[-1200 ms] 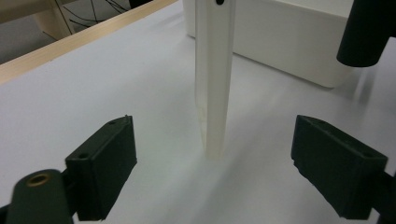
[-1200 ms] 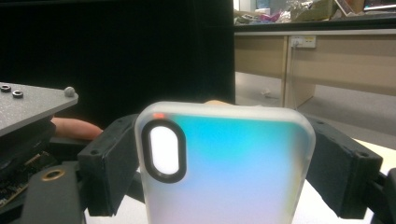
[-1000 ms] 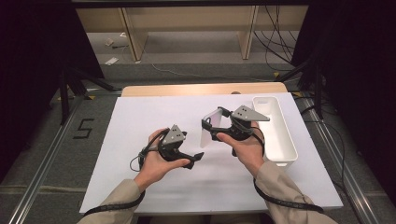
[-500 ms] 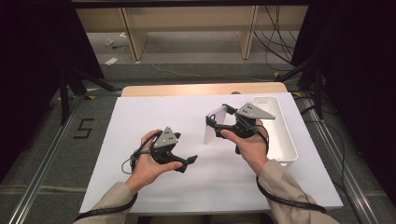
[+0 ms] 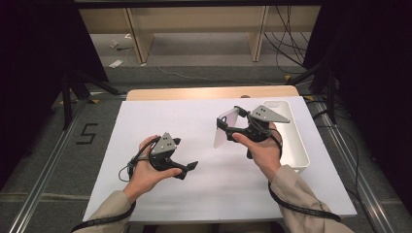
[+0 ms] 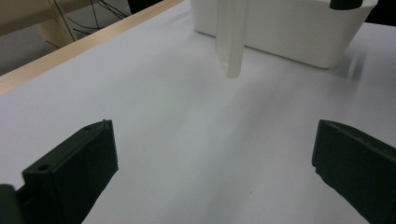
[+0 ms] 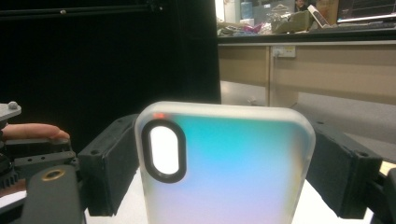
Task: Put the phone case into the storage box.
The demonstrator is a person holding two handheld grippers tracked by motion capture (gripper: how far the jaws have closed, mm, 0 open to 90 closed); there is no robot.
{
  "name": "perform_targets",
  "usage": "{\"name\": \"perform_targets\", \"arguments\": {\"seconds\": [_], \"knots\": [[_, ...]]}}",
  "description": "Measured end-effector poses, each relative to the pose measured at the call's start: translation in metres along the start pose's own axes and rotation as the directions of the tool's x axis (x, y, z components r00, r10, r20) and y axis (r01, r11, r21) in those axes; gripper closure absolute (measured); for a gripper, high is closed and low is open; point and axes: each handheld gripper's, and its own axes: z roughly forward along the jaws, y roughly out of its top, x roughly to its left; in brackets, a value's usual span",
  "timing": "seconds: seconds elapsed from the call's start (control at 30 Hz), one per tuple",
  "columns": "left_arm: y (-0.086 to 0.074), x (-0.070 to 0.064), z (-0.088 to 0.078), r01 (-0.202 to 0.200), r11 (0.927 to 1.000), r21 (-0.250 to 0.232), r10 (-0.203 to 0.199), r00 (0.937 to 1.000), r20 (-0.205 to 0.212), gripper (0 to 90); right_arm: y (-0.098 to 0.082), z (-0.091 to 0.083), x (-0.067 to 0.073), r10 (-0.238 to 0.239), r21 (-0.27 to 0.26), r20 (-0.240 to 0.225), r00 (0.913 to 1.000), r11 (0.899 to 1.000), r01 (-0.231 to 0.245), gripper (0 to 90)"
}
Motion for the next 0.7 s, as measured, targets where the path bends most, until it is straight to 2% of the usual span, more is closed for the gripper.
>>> {"name": "perform_targets", "arguments": {"seconds": [0.7], "knots": [[-0.009,0.0095,-0.0103,0.003,0.9999,0.012,-0.003,0.9997,-0.023,0.0,0.0067,-0.0074,-0.0091,0.016,-0.016,0.03,0.9994,1.0,-0.015,18.4]]}}
